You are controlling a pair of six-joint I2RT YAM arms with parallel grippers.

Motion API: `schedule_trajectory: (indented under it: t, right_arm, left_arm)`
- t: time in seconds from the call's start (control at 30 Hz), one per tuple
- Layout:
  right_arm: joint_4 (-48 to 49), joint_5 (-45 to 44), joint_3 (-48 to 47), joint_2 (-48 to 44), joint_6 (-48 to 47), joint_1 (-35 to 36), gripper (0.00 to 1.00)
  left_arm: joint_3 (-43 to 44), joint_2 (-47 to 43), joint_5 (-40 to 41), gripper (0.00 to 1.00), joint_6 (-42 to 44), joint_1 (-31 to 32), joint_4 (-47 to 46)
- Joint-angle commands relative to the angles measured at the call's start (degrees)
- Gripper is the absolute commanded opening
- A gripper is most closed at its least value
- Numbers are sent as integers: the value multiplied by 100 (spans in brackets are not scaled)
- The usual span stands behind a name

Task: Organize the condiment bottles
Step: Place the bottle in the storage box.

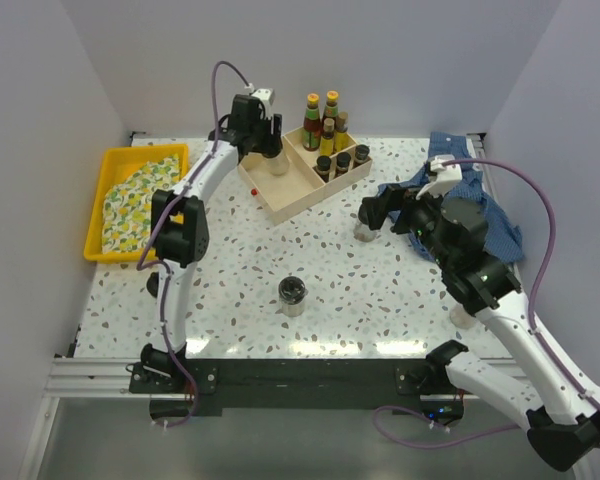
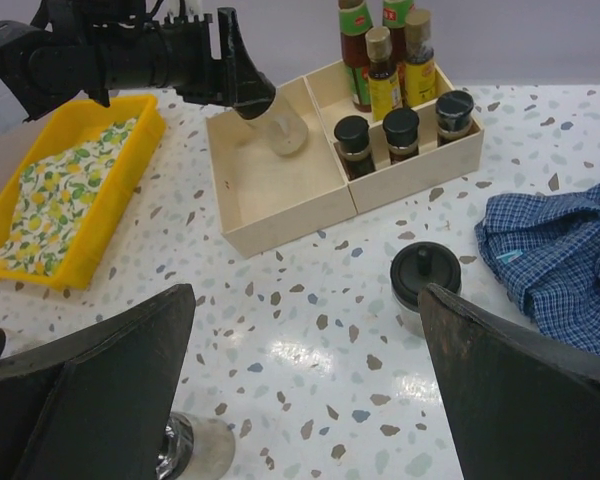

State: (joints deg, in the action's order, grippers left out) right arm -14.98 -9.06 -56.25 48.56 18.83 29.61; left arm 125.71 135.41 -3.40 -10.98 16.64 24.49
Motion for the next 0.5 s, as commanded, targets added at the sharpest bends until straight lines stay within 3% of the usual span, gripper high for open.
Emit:
schedule_trajectory:
  t: [0.0,0.03,0.07,0.13,0.17,0.23,0.27,0.47]
  right_arm:
    - [399,-201,-238,110,-239,-7,99]
    - [391,-262,-237,145,-257,1,99]
    - [347,-306,-264,163,-274,-7,99]
    - [303,-368,-334,198,-310,-7,99]
    - [303,-386,-352,207,-310,1,99]
    - [285,-307,-378,224,-310,1,99]
    - [216,-272,-395,225,-301,1,98]
    - [-267,-280,-562,198,-239,-7,99]
  left_arm:
    - [392,160,32,21,-71,41,-762]
    - [419,204,84,27,-53,41,-770]
    - [419,196,111,44,-44,41,-805]
    - [419,152,251,60,35,41,-849]
    - [402,117,295,73,52,49,-858]
    - [358,-67,488,84,88,58,-858]
    - [262,-155,559,100,79,67,-850]
    - [-266,-1060,797,100,-281,-29,-613]
